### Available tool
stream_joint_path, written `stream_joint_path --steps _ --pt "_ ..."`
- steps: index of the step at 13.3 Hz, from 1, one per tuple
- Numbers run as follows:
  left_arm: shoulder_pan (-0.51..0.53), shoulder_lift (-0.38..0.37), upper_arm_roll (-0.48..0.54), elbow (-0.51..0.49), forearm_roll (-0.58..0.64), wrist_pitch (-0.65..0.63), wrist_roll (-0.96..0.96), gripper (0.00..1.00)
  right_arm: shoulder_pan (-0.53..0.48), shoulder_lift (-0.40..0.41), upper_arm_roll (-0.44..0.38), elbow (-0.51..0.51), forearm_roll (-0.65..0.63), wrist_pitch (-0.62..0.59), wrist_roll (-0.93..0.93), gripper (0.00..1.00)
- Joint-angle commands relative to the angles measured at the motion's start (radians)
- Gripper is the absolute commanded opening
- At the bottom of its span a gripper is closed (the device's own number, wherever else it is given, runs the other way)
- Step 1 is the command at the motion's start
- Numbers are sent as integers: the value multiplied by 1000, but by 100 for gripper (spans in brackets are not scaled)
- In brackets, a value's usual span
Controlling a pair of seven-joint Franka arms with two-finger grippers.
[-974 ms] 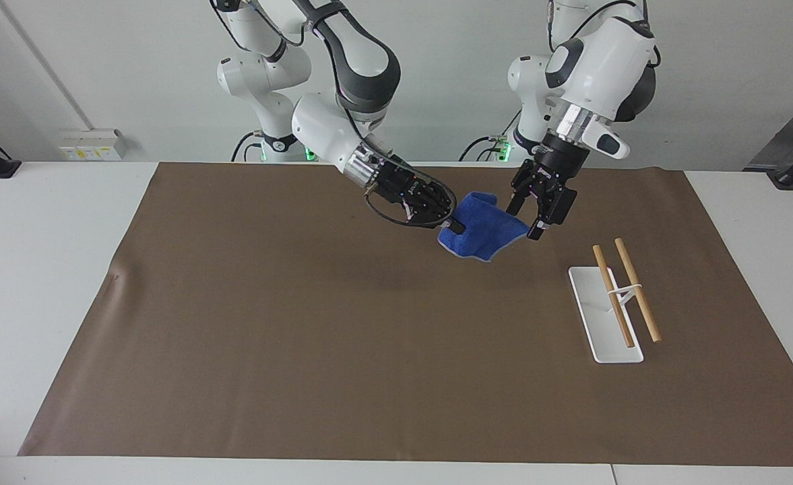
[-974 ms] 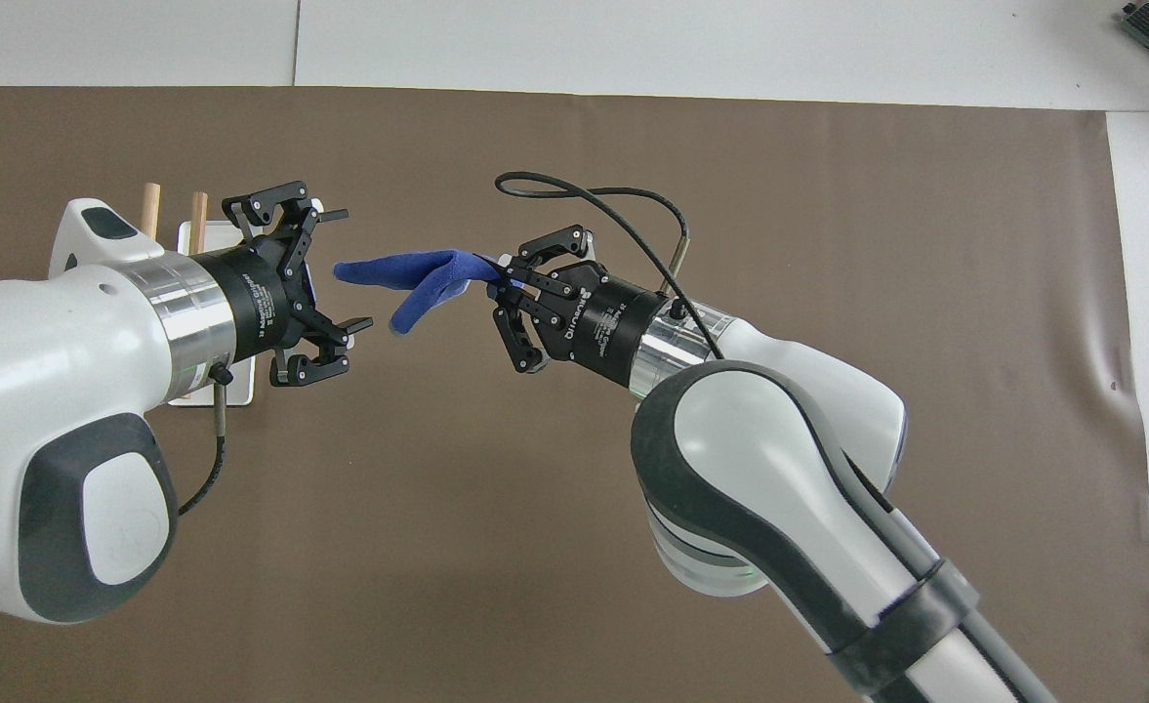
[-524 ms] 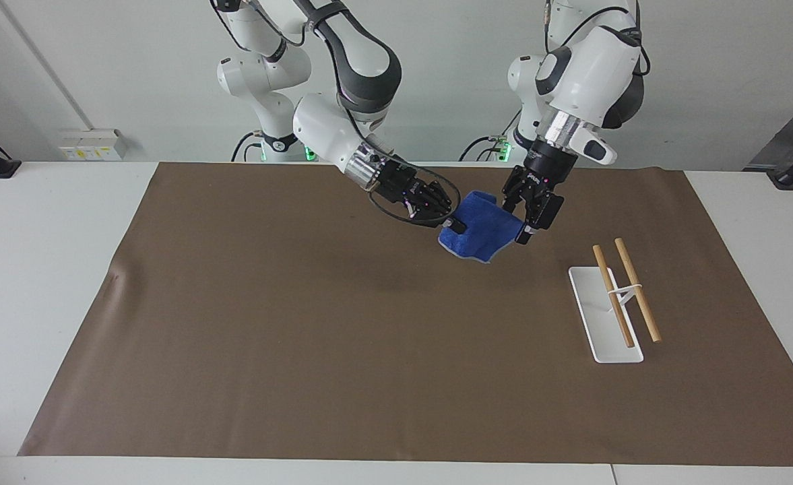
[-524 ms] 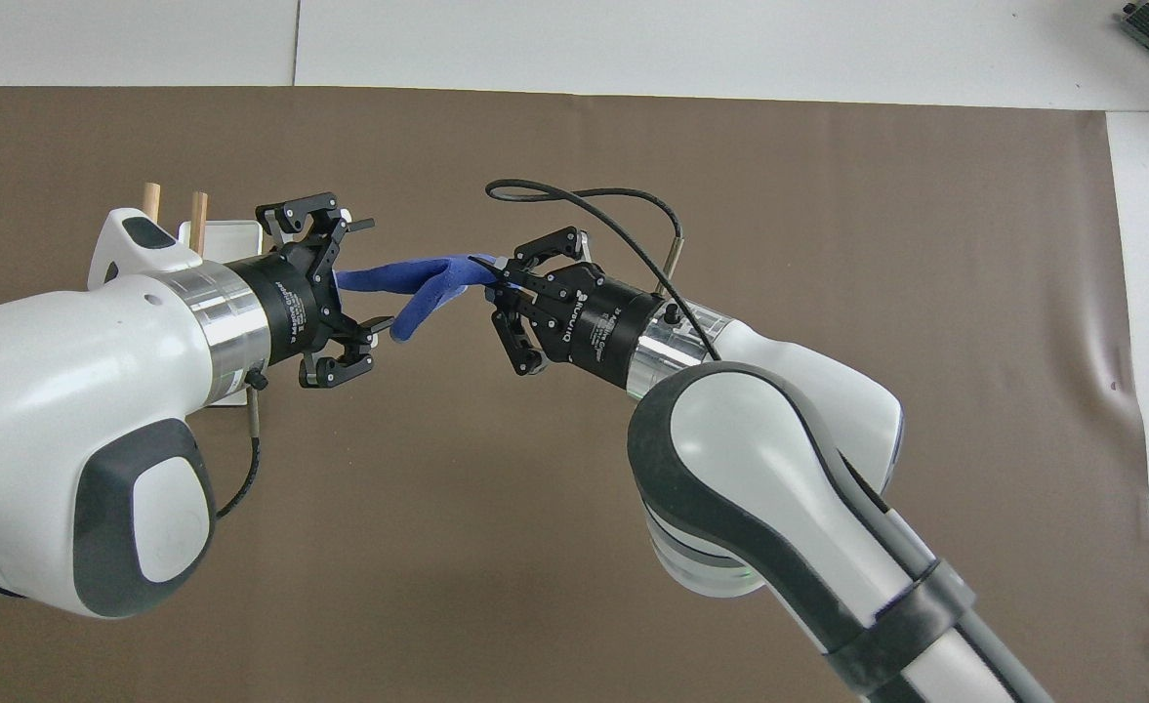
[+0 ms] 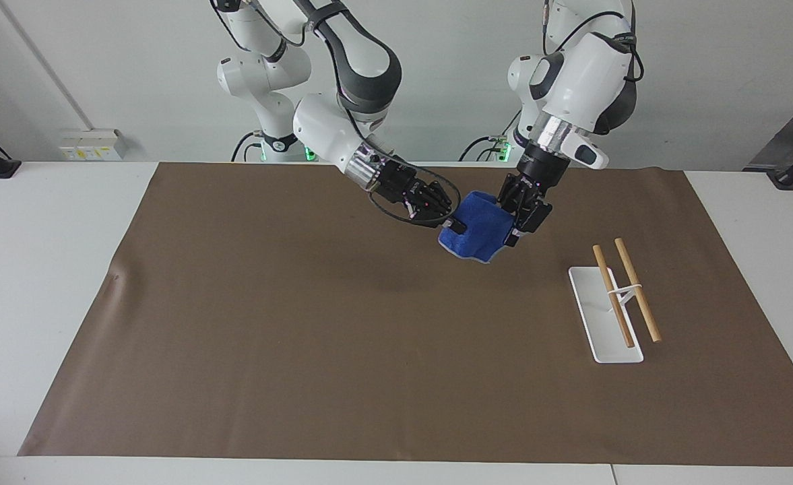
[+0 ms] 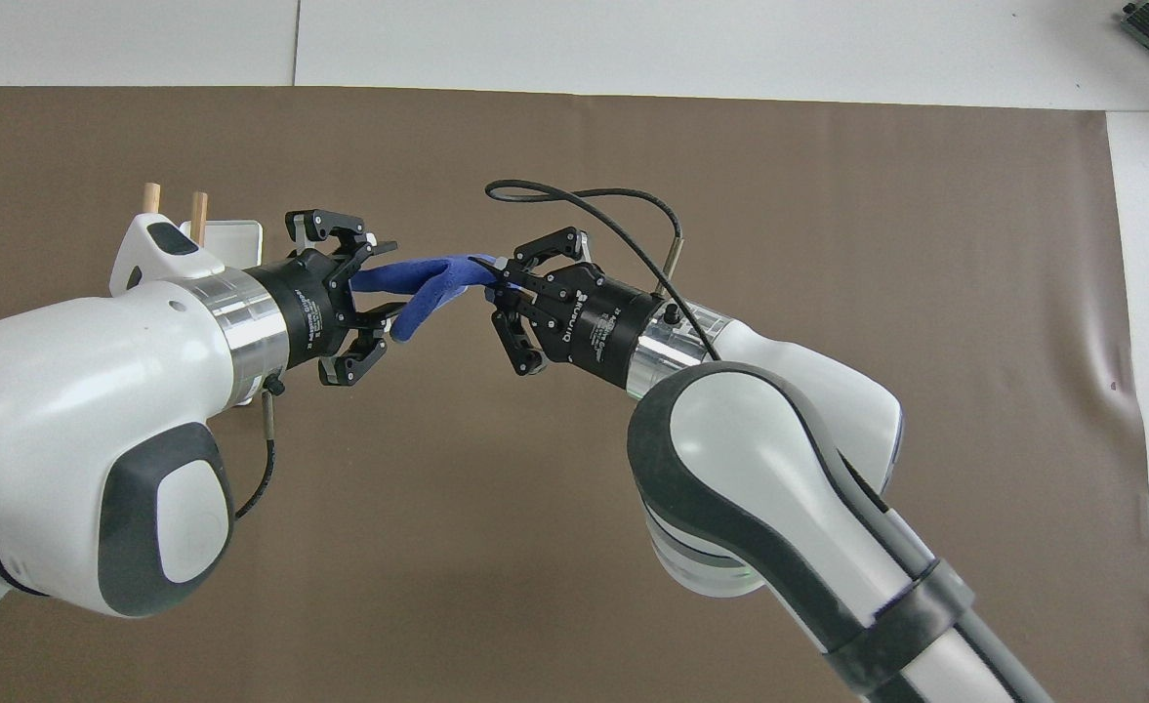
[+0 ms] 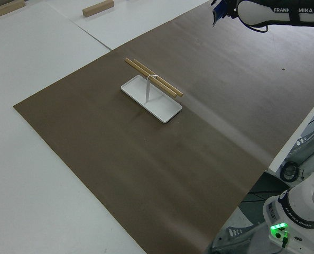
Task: Right arm passes towel to left arm to hang
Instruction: 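Grasp the towel end with the left gripper beside the right gripper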
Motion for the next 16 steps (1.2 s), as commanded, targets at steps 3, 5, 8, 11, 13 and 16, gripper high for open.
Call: stream_joint_path --steps 3,5,8,11,13,16 --pt "-8 -6 10 -18 -17 17 31 2 3 12 5 16 22 18 -33 0" --pt "-5 -6 10 -16 -17 10 63 0 3 13 5 16 22 18 -33 0" --pt "0 -8 10 -12 -17 -41 170 0 1 13 5 16 22 18 -35 1" --pt "2 -8 10 -10 -17 -50 200 0 1 1 5 8 10 73 -102 100" --pt "3 -8 11 -6 -9 -63 221 0 3 1 5 0 8 122 -218 100" --pt "6 -6 16 -1 5 -63 272 0 4 1 5 -35 5 213 -509 100"
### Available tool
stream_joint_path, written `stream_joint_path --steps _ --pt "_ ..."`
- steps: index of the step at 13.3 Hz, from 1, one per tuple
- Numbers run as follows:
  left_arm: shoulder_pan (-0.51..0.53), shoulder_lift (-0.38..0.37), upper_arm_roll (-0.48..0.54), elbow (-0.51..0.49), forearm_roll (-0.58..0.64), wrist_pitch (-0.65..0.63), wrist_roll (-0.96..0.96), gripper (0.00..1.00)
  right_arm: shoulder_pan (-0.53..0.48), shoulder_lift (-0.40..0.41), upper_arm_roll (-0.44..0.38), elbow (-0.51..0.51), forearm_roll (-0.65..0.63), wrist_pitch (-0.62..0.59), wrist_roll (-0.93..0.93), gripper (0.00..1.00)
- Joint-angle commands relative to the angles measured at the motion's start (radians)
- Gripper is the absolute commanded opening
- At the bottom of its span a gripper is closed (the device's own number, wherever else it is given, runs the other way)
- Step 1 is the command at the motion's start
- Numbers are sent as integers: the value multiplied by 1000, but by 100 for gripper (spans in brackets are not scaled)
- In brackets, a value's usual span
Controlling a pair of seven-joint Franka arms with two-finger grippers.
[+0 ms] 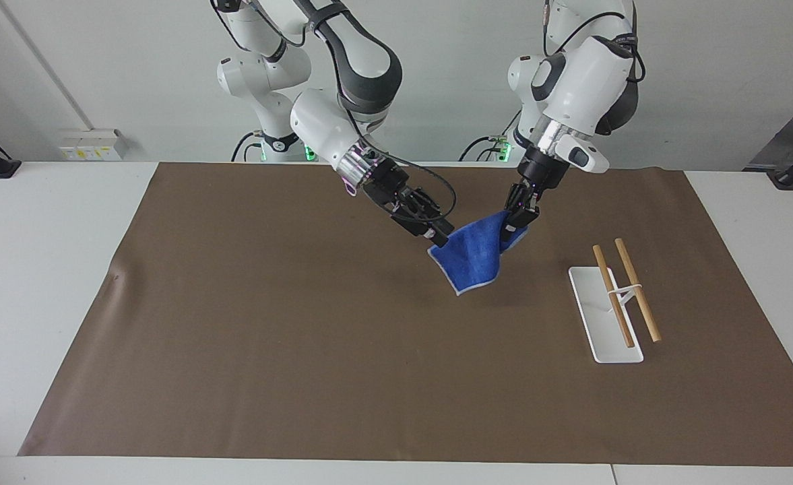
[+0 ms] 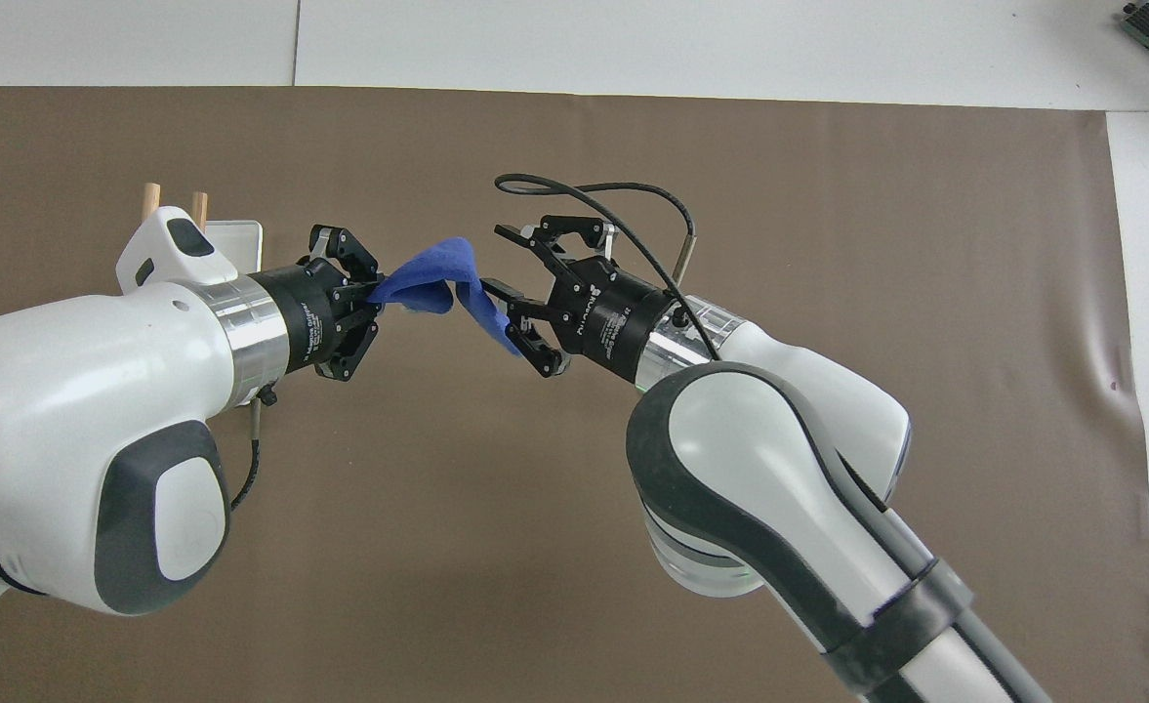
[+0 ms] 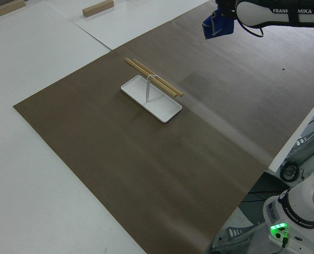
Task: Right arm passes towel to left arm to hang
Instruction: 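Grasp the towel end with the left gripper beside the right gripper, then open the right gripper and withdraw it while the left gripper pulls towel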
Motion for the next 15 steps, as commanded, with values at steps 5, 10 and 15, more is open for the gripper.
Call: stream_joint_path --steps 5,10,15 --pt "35 -7 31 5 103 -69 303 0 -17 -5 0 -108 5 139 -696 100" --pt "37 32 137 126 188 -304 676 0 -81 7 -1 -122 -123 120 -859 100" --pt "46 38 152 152 448 -339 738 0 -178 1 -4 -156 -434 -11 -861 100"
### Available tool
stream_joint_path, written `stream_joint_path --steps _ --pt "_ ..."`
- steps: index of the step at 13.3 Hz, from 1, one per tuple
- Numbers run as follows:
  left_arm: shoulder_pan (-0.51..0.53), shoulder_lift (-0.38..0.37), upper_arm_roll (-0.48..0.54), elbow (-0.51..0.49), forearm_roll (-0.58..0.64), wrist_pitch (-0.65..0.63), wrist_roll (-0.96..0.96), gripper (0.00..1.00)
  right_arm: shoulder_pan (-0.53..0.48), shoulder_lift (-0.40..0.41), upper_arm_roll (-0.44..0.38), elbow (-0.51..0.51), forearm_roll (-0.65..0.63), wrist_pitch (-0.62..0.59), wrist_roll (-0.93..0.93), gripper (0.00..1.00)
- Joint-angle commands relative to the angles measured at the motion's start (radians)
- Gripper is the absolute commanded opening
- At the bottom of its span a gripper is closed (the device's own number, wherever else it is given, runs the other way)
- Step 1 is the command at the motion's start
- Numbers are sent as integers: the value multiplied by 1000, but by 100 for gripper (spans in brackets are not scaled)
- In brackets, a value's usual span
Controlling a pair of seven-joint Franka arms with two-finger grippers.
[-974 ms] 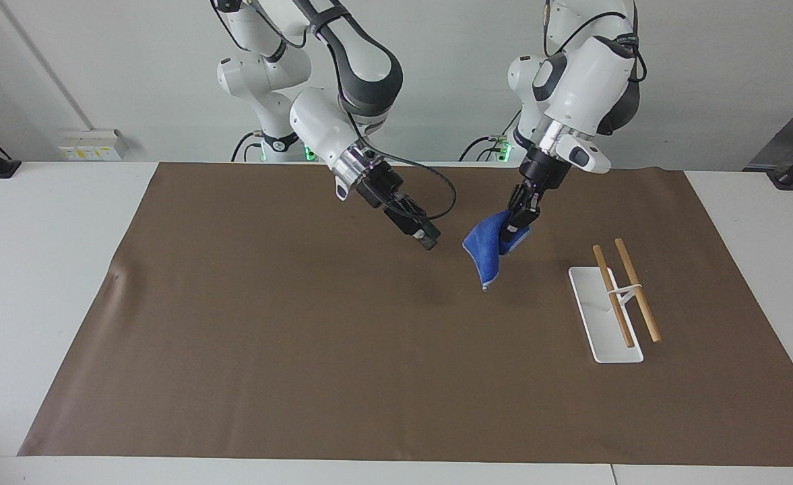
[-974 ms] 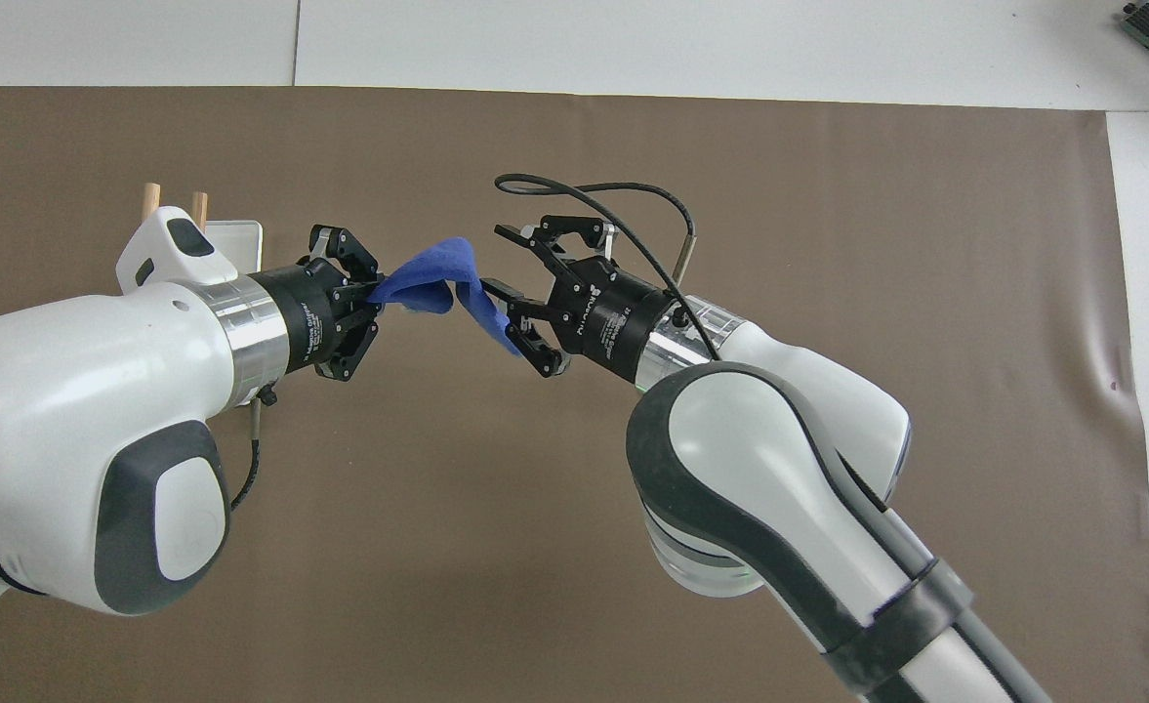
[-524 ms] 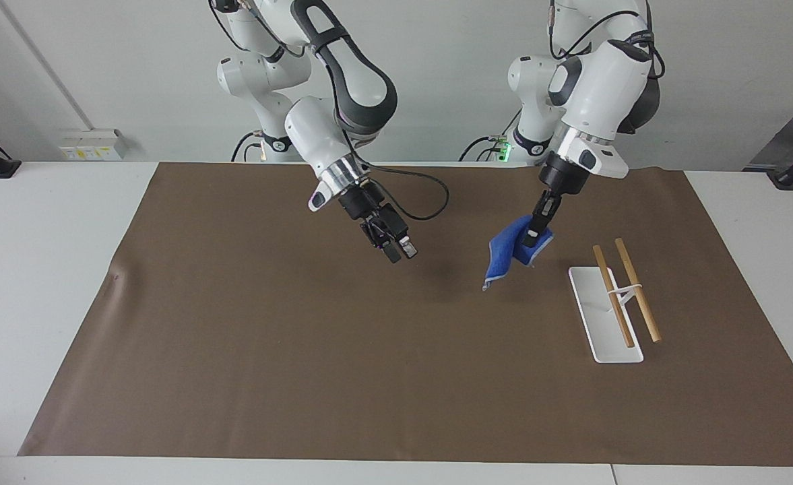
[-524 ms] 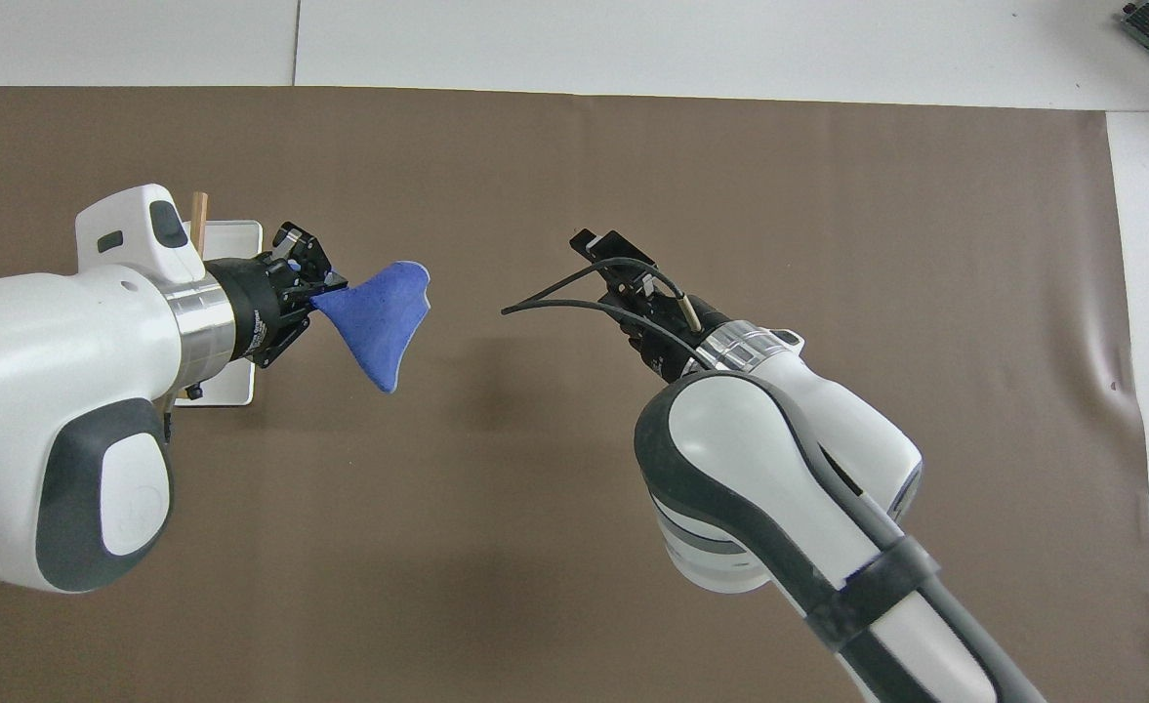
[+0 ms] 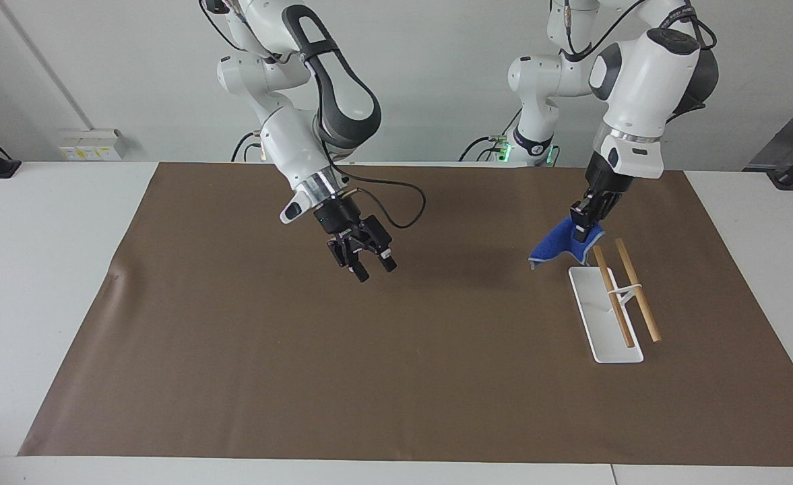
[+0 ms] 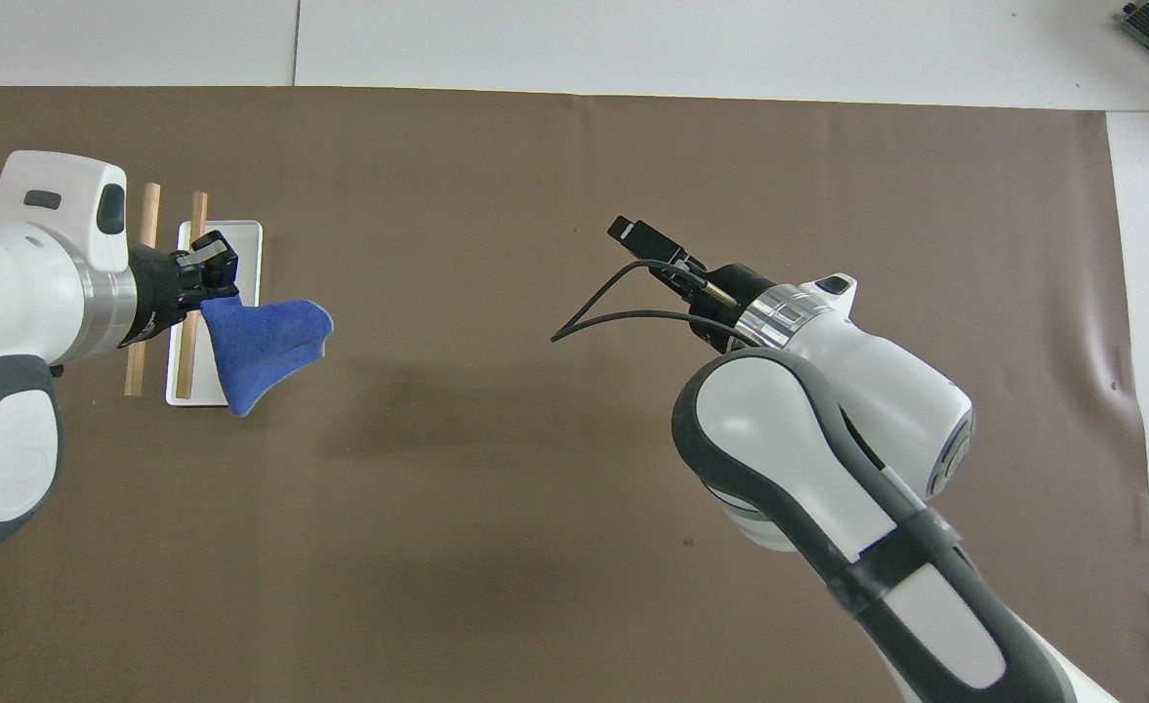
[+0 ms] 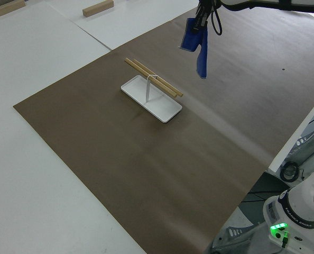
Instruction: Right arm passes towel to left arm to hang
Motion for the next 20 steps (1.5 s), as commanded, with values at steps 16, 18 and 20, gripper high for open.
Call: stream_joint_path --steps 16,18,20 --pt "34 68 39 -69 183 186 35 0 -256 -17 -62 287 -1301 -847 237 100" --pt "34 87 60 -69 183 240 30 0 -256 -42 -64 326 -1359 -939 325 100" --pt "36 111 73 -69 183 287 27 0 -256 -77 -65 328 -1399 -1005 387 100"
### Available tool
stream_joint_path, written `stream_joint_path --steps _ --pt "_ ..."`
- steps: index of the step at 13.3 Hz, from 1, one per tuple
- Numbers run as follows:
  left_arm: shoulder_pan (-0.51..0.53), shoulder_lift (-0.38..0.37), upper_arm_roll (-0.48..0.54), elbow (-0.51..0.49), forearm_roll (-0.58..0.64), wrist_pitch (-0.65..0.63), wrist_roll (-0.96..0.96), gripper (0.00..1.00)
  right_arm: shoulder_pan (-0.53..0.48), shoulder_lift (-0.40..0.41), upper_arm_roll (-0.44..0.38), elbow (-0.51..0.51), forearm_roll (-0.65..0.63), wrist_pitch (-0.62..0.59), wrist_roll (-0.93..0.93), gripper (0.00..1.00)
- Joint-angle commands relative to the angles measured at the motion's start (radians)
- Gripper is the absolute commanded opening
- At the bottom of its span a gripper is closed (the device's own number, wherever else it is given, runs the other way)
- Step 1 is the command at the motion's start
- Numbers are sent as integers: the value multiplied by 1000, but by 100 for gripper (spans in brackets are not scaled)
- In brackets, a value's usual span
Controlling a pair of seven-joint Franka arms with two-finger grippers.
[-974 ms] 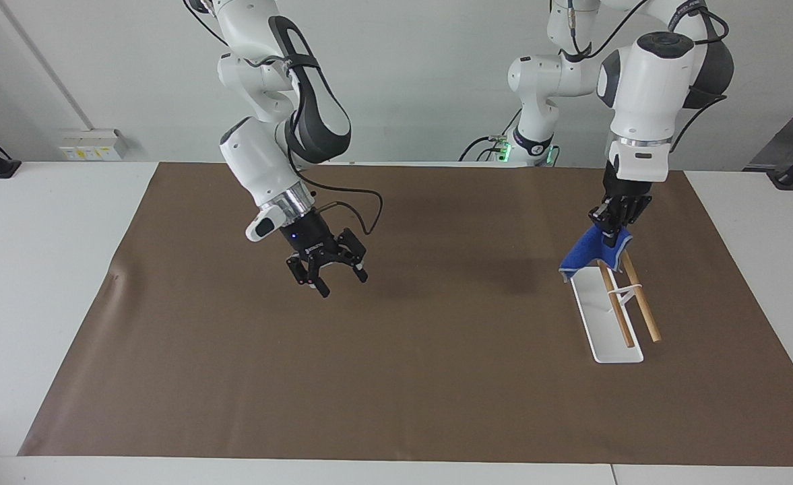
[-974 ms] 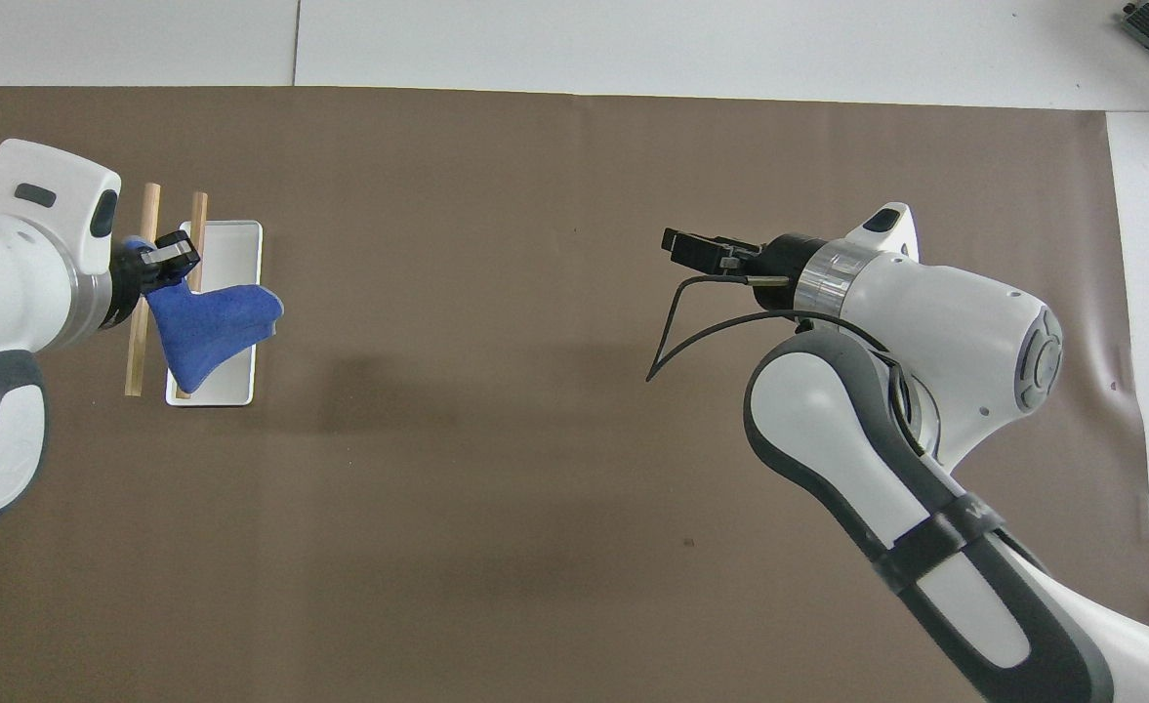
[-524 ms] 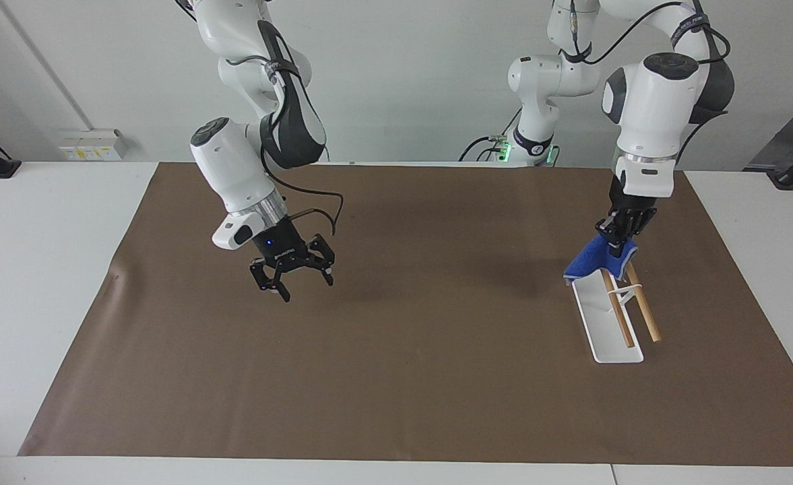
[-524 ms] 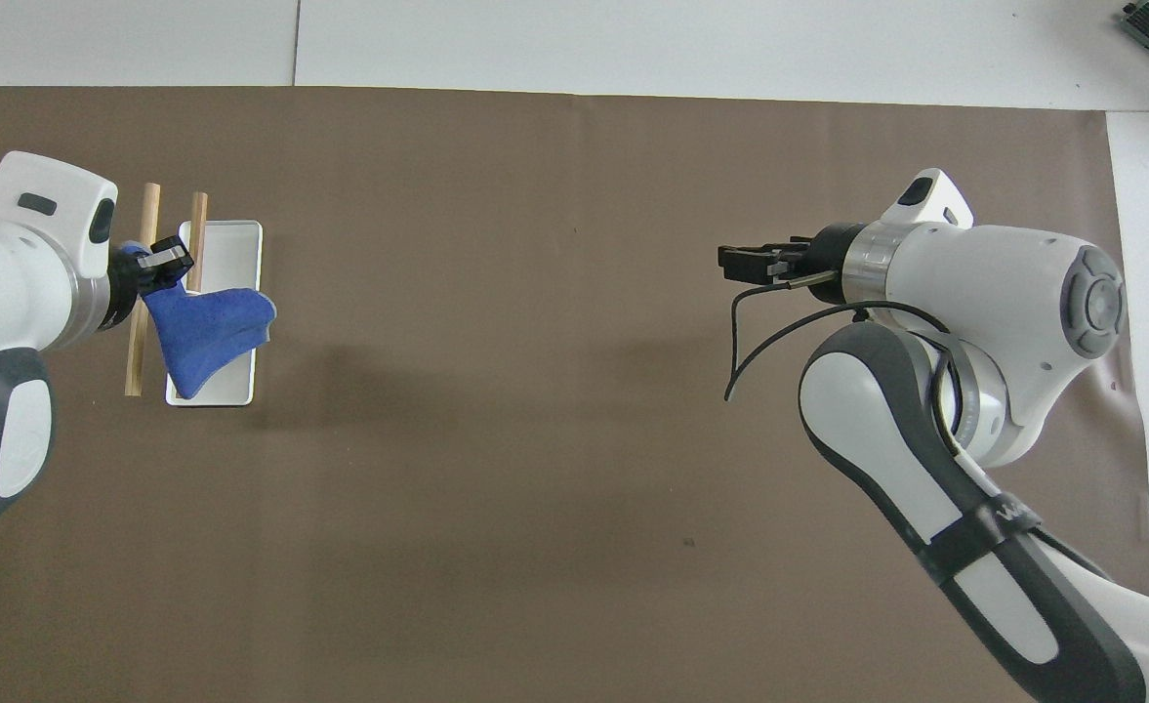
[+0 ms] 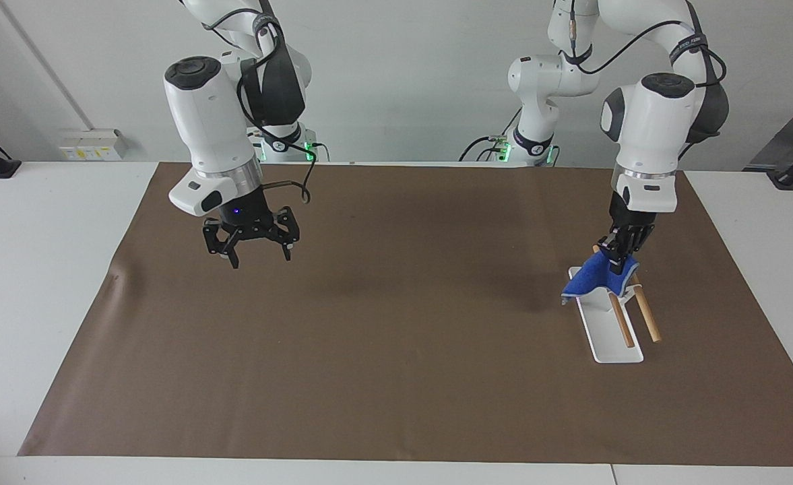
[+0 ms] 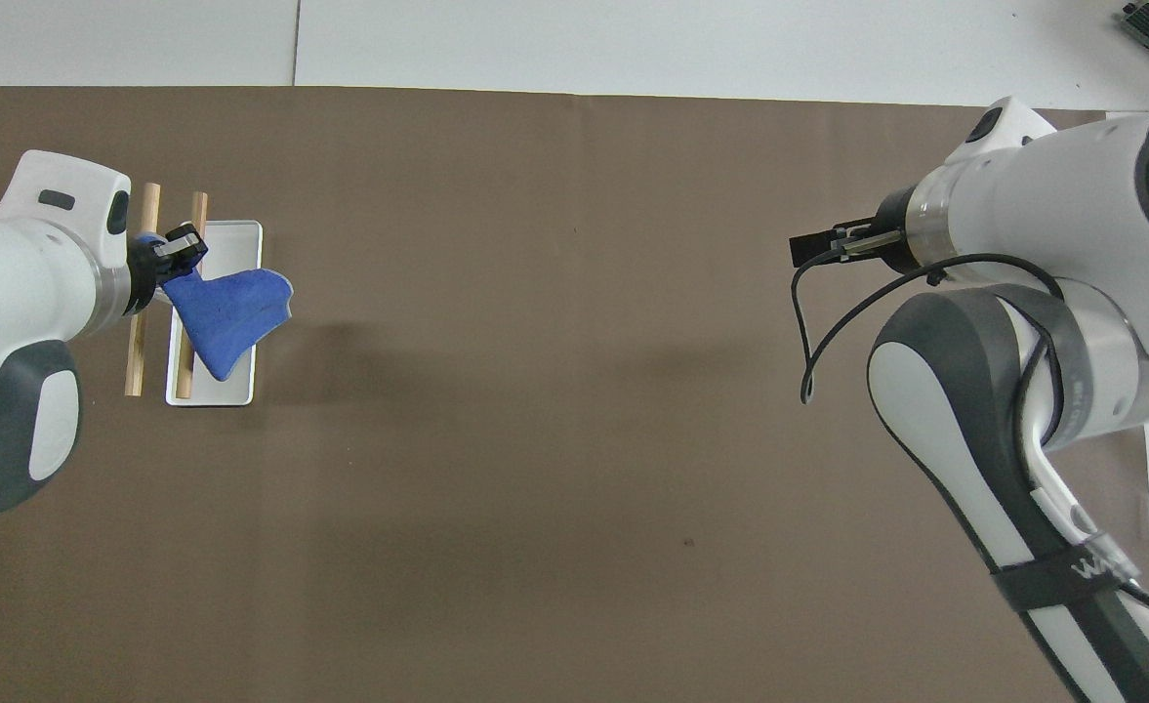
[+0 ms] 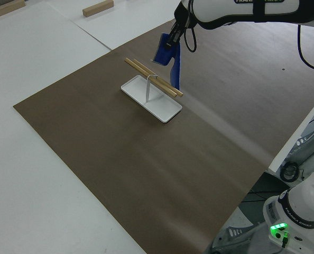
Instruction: Right arm passes towel to left arm to hang
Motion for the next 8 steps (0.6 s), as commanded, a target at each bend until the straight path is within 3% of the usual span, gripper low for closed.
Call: stream_joint_path --steps 1,5,8 --pt "10 28 15 -8 20 79 -21 0 -9 -43 -8 16 -32 -97 82 100" --pt "10 68 70 18 20 151 -7 0 2 -60 -81 167 -23 -336 175 100" --pt "10 109 100 93 14 146 -5 0 43 -62 -179 229 -20 -441 166 100"
